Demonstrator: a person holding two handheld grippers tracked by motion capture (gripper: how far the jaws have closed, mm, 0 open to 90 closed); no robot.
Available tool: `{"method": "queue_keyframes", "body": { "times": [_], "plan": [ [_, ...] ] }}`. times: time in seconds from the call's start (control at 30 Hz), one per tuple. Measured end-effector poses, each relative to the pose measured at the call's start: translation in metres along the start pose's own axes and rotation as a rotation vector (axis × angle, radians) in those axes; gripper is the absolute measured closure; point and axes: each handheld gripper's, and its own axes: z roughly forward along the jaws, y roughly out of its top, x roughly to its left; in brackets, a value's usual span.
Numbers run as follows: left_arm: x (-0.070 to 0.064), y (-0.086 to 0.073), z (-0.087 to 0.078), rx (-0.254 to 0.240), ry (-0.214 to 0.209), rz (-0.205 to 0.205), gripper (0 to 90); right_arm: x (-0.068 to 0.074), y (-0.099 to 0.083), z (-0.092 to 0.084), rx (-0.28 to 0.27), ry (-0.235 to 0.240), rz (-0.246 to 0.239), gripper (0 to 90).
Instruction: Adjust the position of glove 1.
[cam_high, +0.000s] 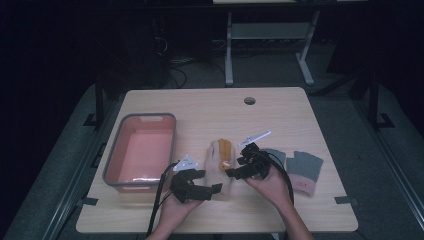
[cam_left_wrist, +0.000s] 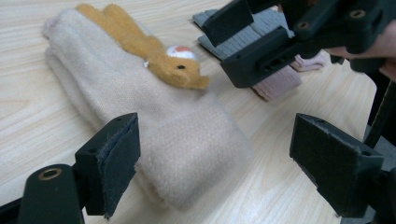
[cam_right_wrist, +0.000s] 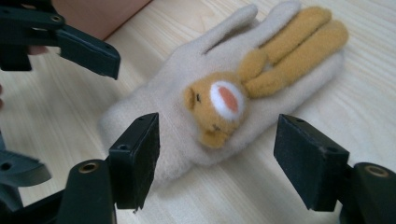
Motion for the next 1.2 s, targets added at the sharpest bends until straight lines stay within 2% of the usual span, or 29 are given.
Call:
{"method": "queue_keyframes", "body": {
  "times": [0.1, 0.13, 0.2, 0.3, 0.37, 0.5, 0.57, 0.73, 0.93, 1.03, 1.2],
  "plan": [
    [0.002, 0.0, 0.004, 0.011, 0.009, -0.004, 16.4, -0.001, -0.006, 0.002, -0.015, 0.013, 0.028, 31.2],
    [0.002, -0.001, 0.004, 0.008, 0.01, -0.006, 17.0, -0.001, -0.008, 0.002, -0.024, 0.028, 0.052, 31.4],
    [0.001, -0.002, 0.005, 0.006, 0.022, 0.001, 19.1, -0.001, -0.011, 0.004, -0.034, 0.025, 0.068, 31.3],
    [0.002, -0.004, 0.007, 0.027, 0.035, 0.002, 22.3, -0.002, -0.015, 0.008, -0.026, 0.02, 0.107, 32.0],
    [0.004, -0.004, 0.009, 0.04, 0.053, -0.007, 23.3, -0.005, -0.017, 0.01, -0.034, 0.039, 0.13, 32.4],
    [0.006, -0.008, 0.011, 0.026, 0.084, -0.023, 24.2, -0.007, -0.02, 0.017, -0.014, 0.038, 0.164, 32.3],
    [0.008, -0.01, 0.014, 0.036, 0.098, -0.031, 25.9, -0.007, -0.021, 0.019, -0.016, 0.05, 0.178, 33.1],
    [0.014, -0.016, 0.019, 0.06, 0.077, -0.086, 31.5, -0.009, -0.02, 0.025, -0.02, 0.068, 0.227, 34.6],
    [0.02, -0.015, 0.018, 0.072, 0.07, -0.147, 40.2, -0.014, -0.021, 0.027, -0.043, 0.081, 0.296, 46.1],
    [0.022, -0.015, 0.02, 0.099, 0.077, -0.16, 41.2, -0.016, -0.02, 0.029, -0.042, 0.086, 0.319, 47.1],
    [0.022, -0.015, 0.022, 0.109, 0.079, -0.156, 42.9, -0.016, -0.021, 0.036, -0.012, 0.078, 0.353, 47.4]
  ]
}}
